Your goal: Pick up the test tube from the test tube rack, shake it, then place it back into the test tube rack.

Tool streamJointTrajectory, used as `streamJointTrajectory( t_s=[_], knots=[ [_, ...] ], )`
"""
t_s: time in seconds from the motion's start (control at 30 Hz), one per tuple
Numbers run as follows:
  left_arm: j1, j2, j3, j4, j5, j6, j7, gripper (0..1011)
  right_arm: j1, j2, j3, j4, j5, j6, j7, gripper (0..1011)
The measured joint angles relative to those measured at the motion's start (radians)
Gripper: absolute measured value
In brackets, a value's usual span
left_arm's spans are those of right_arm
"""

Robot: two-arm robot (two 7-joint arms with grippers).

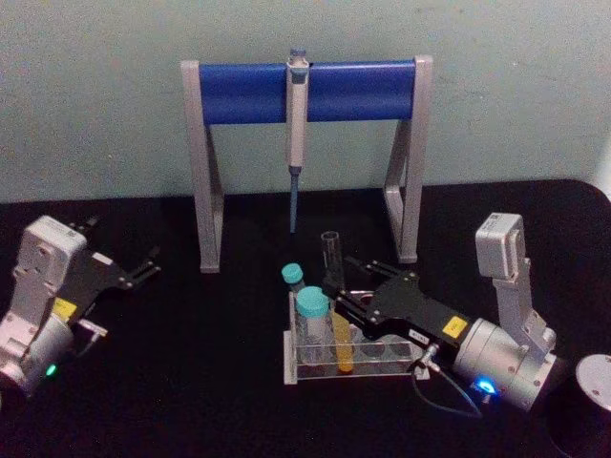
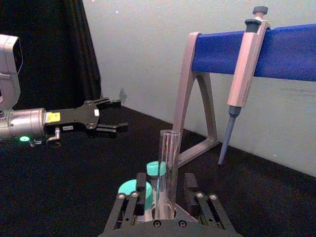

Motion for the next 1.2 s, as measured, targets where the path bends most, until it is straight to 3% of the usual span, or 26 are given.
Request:
streamJointTrajectory(
  t_s=[0.6,1.0,1.2],
  knots=[
    [0.0,0.0,0.0,0.0,0.0,0.0,0.0,1001,0.0,0.0,0.001,0.0,0.002,-0.001,0.0,994],
    [0.0,0.0,0.0,0.0,0.0,0.0,0.0,1001,-0.001,0.001,0.003,-0.013,0.003,-0.006,0.003,1000],
    [0.0,0.0,0.0,0.0,0.0,0.0,0.0,1001,-0.025,0.007,0.041,-0.074,0.006,-0.07,-0.006,1000]
  ],
)
